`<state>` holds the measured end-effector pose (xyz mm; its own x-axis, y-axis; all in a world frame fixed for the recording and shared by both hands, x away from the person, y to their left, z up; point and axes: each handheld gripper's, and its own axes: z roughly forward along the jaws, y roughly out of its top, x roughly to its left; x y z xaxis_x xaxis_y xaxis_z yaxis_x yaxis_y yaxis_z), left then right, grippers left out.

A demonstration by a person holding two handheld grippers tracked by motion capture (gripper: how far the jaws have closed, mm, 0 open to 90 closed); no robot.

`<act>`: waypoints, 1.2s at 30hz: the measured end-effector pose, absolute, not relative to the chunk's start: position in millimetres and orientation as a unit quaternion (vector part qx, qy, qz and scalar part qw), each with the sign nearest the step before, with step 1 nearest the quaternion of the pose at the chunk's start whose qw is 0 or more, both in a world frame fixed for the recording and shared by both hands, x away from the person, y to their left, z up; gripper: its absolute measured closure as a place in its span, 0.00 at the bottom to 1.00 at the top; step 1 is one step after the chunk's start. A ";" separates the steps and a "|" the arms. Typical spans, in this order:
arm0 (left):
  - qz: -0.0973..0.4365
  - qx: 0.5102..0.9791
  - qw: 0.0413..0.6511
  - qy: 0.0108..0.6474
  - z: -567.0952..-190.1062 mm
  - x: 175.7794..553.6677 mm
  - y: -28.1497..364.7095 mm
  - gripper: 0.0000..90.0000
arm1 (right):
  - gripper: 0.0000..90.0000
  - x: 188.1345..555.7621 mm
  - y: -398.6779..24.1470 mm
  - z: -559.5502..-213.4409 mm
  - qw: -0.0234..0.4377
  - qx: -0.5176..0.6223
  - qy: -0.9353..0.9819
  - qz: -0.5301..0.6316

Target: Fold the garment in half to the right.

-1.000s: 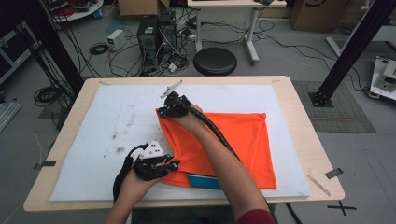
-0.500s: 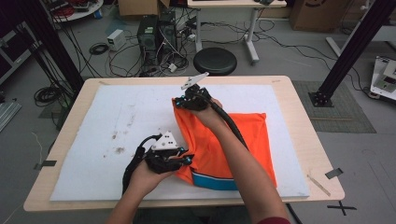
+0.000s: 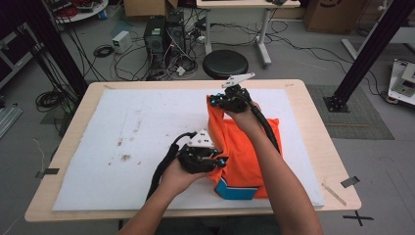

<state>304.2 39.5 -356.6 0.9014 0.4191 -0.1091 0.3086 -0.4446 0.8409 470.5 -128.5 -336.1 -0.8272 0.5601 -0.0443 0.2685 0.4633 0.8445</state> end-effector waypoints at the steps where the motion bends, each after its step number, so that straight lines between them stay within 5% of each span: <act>1: 0.057 0.848 0.482 0.213 -356.7 305.6 34.7 0.87 | 0.97 470.3 -133.1 -335.7 0.162 0.249 0.839 0.455; 25: 0.040 0.867 0.466 0.172 -368.7 319.7 -60.5 0.88 | 0.97 461.9 -239.2 -347.6 0.201 0.322 0.814 0.440; 36: 0.024 0.878 0.451 0.159 -387.6 326.6 -92.8 0.88 | 0.97 460.0 -285.6 -378.7 0.200 0.370 0.806 0.417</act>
